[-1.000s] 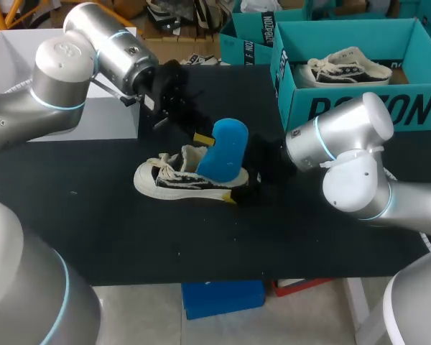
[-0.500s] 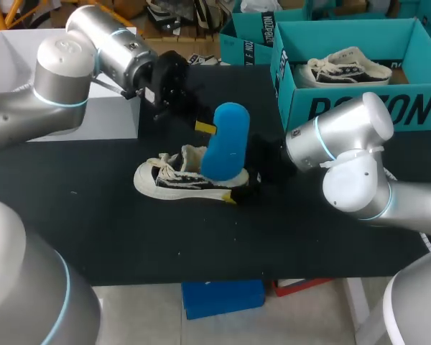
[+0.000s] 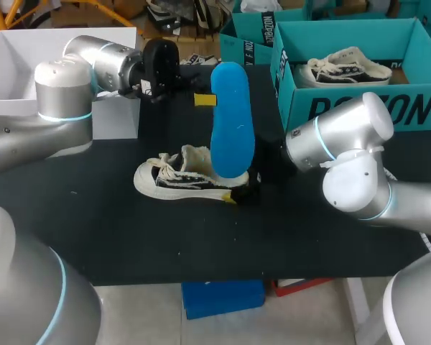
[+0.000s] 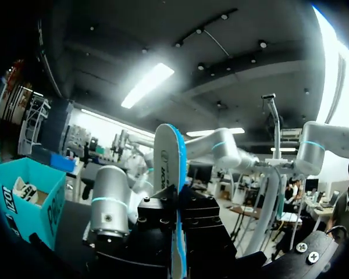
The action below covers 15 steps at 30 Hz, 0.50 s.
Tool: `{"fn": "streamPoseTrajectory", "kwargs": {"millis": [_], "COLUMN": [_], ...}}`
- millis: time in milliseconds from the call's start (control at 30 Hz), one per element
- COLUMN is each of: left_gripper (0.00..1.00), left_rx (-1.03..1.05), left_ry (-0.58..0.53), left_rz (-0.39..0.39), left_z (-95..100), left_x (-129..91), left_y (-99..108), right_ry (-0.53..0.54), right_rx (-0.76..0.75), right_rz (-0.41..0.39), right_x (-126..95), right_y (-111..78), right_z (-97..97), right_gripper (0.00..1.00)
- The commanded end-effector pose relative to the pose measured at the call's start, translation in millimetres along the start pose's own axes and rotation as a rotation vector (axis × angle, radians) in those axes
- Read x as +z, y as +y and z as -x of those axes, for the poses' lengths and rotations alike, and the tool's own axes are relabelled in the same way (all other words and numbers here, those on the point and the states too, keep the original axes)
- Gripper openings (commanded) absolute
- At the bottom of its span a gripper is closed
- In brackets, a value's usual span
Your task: Take the shoe out of the shoebox, open the shoe tongue, remove and reinsert the insole, then place the shoe into the shoebox
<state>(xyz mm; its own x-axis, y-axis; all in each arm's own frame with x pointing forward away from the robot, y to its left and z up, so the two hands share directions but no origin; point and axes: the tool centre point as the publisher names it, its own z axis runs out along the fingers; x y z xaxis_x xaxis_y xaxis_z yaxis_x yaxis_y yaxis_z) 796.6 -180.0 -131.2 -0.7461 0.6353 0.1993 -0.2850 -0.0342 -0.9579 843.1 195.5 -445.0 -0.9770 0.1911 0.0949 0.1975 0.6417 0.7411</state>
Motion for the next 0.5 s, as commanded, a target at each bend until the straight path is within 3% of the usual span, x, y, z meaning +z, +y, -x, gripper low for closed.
{"fn": "streamPoseTrajectory", "kwargs": {"millis": [33, 500], "left_gripper": [0.00, 0.00], "left_rx": [-0.015, -0.065], "left_ry": [-0.034, -0.090], "left_rz": [0.006, -0.039], "left_z": [-15.7, -64.7], "left_x": [12, 25], "left_y": [-14, -45], "right_ry": [-0.002, -0.002], "right_rx": [0.001, 0.001], "right_rz": [-0.002, -0.002], "right_x": [2, 2], "right_y": [-0.3, -0.3], "right_z": [0.7, 0.7], "right_gripper": [0.00, 0.00]}}
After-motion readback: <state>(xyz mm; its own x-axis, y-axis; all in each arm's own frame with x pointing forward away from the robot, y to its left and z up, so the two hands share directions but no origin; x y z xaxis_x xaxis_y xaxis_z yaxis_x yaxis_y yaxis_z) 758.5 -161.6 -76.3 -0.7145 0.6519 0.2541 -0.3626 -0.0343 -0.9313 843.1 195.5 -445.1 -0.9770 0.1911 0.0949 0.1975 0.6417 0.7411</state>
